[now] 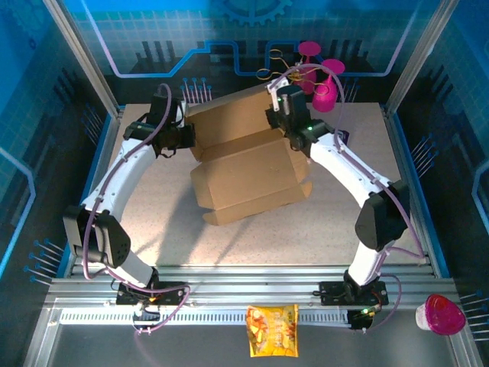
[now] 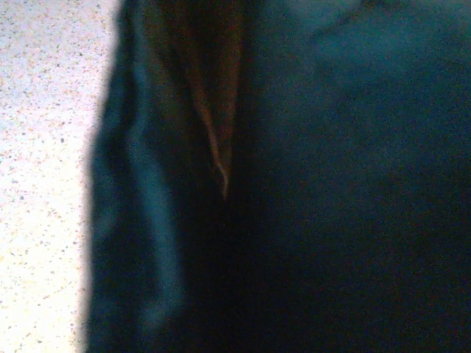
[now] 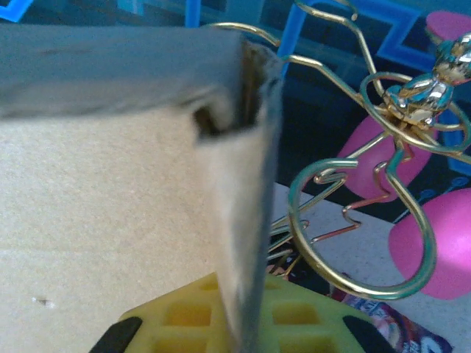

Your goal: Fold the paper box

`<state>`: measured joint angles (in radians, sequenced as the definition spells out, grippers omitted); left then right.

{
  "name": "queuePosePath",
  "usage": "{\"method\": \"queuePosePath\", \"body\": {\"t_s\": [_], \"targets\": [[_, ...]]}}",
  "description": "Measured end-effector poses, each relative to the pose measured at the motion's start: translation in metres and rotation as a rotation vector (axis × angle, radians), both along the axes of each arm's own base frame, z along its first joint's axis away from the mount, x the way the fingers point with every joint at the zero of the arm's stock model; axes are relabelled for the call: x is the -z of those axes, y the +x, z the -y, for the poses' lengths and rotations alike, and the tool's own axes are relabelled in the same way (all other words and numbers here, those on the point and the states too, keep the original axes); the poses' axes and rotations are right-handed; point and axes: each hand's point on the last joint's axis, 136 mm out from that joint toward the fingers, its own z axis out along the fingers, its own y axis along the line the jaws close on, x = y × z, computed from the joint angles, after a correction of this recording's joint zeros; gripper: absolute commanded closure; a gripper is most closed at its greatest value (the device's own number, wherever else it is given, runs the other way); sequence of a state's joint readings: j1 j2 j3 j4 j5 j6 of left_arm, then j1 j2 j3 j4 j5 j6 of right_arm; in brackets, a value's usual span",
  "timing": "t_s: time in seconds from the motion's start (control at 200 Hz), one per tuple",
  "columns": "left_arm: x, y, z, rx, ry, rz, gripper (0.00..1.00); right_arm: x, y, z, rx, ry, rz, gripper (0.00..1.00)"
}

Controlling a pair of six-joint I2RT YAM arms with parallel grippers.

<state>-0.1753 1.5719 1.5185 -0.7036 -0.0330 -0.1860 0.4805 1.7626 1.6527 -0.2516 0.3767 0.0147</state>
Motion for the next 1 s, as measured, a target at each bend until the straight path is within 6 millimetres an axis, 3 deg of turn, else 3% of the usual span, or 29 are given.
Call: {"method": "queuePosePath", "body": {"t_s": [0.34,0.63,0.695,0.841,1.001], "targets": [[-0.006,-0.002,0.002,-0.01,-0.017,-0.004,1.0,-0.006,-0.009,0.005,-0.122,0.154,-0.054,0.67],[-0.005,-0.005,0.002,-0.012,-0.016,-0.021,1.0,-0.003,-0.008,0.009,-0.108,0.153,-0.059,0.66],[-0.005,-0.005,0.002,-0.011,-0.017,-0.021,1.0,-0.002,-0.007,0.01,-0.09,0.135,-0.059,0.71],[-0.005,-0.005,0.003,-0.007,-0.022,-0.022,1.0,-0.003,-0.003,0.004,-0.044,0.079,-0.043,1.0],[-0.005,-0.006,0.003,-0.006,-0.022,-0.024,1.0,-0.001,-0.003,0.006,0.012,0.028,-0.034,1.0]]}}
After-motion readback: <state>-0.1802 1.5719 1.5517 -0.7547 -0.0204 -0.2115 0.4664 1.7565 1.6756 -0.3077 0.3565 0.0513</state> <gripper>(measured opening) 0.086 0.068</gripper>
